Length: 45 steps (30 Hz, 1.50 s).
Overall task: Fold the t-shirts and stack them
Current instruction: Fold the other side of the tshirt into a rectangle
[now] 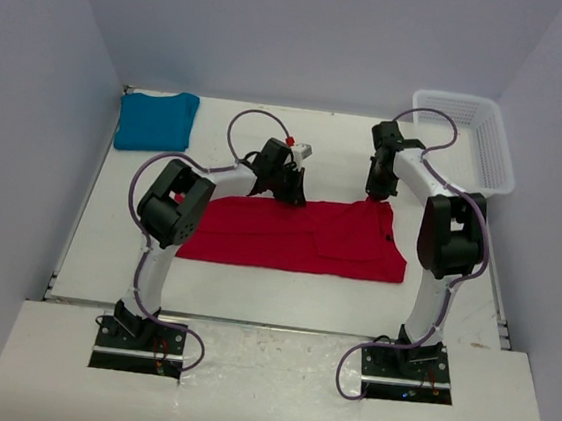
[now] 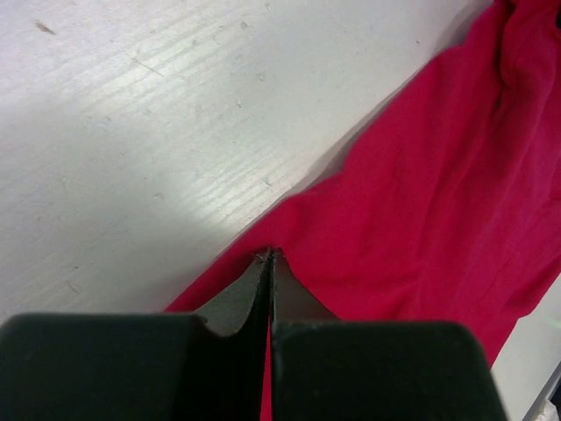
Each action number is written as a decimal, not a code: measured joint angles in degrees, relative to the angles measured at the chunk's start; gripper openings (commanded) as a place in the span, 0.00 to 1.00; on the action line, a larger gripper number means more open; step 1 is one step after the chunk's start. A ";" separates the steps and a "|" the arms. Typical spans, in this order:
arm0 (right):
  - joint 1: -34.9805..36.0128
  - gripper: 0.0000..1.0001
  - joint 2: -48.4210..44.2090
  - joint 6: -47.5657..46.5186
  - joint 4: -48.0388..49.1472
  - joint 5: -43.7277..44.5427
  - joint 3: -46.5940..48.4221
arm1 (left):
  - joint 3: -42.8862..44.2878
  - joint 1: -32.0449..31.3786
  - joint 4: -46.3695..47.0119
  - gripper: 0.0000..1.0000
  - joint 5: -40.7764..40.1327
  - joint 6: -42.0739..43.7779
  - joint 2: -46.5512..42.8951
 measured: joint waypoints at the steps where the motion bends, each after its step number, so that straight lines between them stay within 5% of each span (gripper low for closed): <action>1: -0.15 0.00 0.00 0.28 -0.17 0.48 0.00 | 0.00 0.31 0.11 0.00 0.17 -0.28 0.09; 21: -1.60 0.00 -0.37 4.52 -1.14 4.90 -6.32 | -0.24 4.81 1.33 0.00 2.16 -0.90 0.55; 25: -1.57 0.20 -1.22 4.59 -0.61 4.24 -8.41 | -0.24 4.90 1.33 0.00 2.40 -0.87 0.55; 29: -1.62 0.51 -3.10 4.02 -0.70 3.34 -8.37 | -0.37 5.11 1.38 0.00 2.60 -0.85 0.55; 45: -1.62 0.43 1.97 -1.79 -3.28 -1.88 9.81 | -1.79 5.46 3.61 0.00 3.45 -0.87 0.31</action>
